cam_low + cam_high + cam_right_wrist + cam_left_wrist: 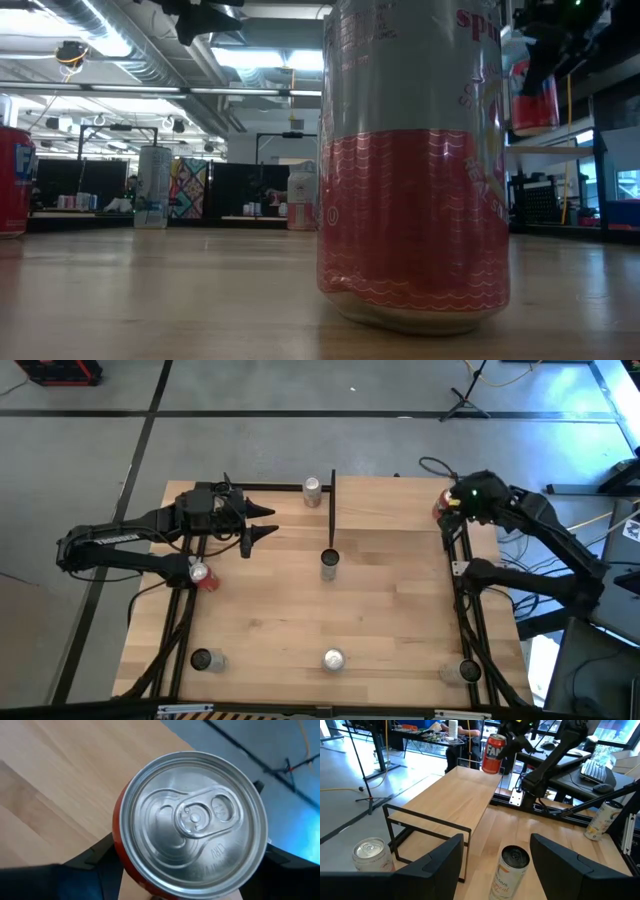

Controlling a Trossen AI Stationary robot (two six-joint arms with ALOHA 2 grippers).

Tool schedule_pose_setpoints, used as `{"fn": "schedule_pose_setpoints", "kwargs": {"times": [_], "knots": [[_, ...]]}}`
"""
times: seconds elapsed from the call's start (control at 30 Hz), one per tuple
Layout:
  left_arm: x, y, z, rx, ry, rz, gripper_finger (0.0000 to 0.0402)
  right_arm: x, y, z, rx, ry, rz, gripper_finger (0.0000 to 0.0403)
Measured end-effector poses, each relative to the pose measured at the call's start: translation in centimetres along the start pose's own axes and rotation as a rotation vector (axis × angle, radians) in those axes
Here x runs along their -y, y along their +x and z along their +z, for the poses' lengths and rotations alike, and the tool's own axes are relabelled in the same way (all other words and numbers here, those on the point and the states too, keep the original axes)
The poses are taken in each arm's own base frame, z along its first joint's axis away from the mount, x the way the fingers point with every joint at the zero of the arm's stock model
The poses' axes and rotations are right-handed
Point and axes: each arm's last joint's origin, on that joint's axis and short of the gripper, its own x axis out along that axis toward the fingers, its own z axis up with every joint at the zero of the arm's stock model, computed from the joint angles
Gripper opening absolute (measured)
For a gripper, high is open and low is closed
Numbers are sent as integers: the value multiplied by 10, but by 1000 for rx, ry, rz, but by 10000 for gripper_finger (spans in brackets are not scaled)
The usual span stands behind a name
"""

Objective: Place canned beverage on shelf
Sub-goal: Put the left red soda can on the shelf

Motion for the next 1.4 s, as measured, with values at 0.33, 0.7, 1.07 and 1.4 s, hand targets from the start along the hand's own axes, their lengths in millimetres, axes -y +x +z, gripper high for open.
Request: {"fn": "schedule_pose_setpoints", "kwargs": {"times": [0.33, 0.7, 1.07, 1.4], "knots": [[0, 0, 0, 0, 0, 5, 225, 22, 21, 13, -15, 14, 58, 274], [0, 0, 1, 14, -1, 17, 225, 27, 25, 14, -10, 1, 82, 274], [0, 0, 5, 49, -2, 12, 225, 24, 34, 3, 5, 23, 68, 274], [0, 0, 6, 60, -3, 10, 225, 24, 36, 0, -19, -5, 56, 274]]}}
